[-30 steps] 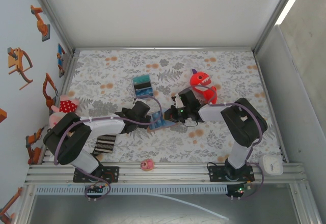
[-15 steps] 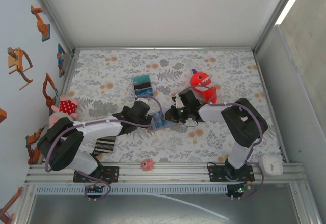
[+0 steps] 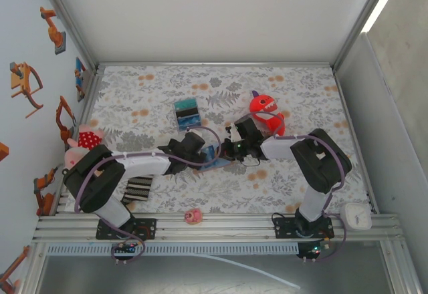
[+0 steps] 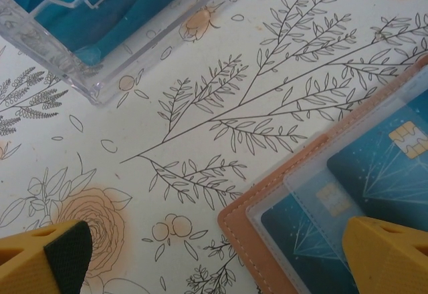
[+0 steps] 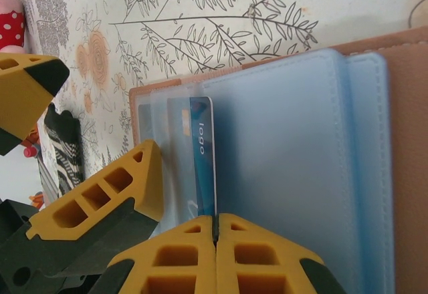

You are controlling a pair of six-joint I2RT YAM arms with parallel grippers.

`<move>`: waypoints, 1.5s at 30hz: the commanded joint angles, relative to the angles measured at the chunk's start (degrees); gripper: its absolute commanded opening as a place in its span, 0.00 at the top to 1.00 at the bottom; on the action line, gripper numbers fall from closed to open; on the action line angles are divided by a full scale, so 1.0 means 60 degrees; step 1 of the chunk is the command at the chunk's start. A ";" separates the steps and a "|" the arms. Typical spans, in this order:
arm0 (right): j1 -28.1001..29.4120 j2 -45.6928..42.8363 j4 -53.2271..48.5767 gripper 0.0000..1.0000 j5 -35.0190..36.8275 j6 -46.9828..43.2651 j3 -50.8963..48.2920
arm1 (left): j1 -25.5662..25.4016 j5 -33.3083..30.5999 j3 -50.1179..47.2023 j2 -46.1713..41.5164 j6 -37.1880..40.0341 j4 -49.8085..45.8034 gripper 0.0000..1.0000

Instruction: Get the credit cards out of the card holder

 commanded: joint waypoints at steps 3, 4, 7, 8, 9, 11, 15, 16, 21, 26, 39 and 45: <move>-0.0062 -0.0395 -0.0227 1.00 0.0192 -0.0076 0.0001 | -0.0049 -0.0118 0.0116 0.0265 0.0182 -0.0520 0.03; -0.0061 -0.0462 -0.0376 1.00 0.0252 -0.0157 0.0016 | -0.0051 -0.0183 0.0115 0.0283 0.0181 -0.0603 0.03; -0.0076 -0.0602 -0.0720 1.00 0.0478 -0.0336 0.0060 | -0.0052 -0.0351 0.0088 0.0266 0.0180 -0.0795 0.03; -0.0076 -0.0630 -0.0761 1.00 0.0508 -0.0341 0.0060 | -0.0051 -0.0385 0.0079 0.0254 0.0180 -0.0836 0.03; -0.0076 -0.0636 -0.0769 1.00 0.0509 -0.0342 0.0060 | -0.0050 -0.0410 0.0075 0.0247 0.0189 -0.0875 0.03; -0.0076 -0.0664 -0.0749 1.00 0.0496 -0.0342 0.0086 | -0.0050 -0.0420 0.0075 0.0222 0.0206 -0.0880 0.03; -0.0076 -0.0609 -0.0417 0.94 0.0238 -0.0215 0.0090 | -0.0050 -0.0367 0.0112 0.0279 0.0216 -0.0811 0.03; -0.0076 -0.0569 -0.0214 0.89 0.0080 -0.0139 0.0068 | -0.0051 -0.0346 0.0128 0.0315 0.0174 -0.0806 0.03; 0.0047 -0.0352 0.0897 0.80 -0.0385 0.0294 -0.0103 | -0.0050 -0.0209 0.0131 0.0474 -0.0028 -0.0781 0.03; 0.0229 -0.0160 0.1111 0.82 -0.0333 0.0341 -0.0086 | -0.0069 -0.0134 0.0107 0.0427 -0.0109 -0.0742 0.03; 0.0334 -0.0163 0.0544 0.97 0.0214 -0.0098 -0.0007 | -0.0094 -0.0246 0.0013 0.0213 -0.0128 -0.0760 0.03; 0.0330 -0.0998 -0.1516 1.00 0.1266 -0.1260 0.0484 | -0.0094 -0.0467 -0.0125 -0.0293 0.0074 -0.0803 0.03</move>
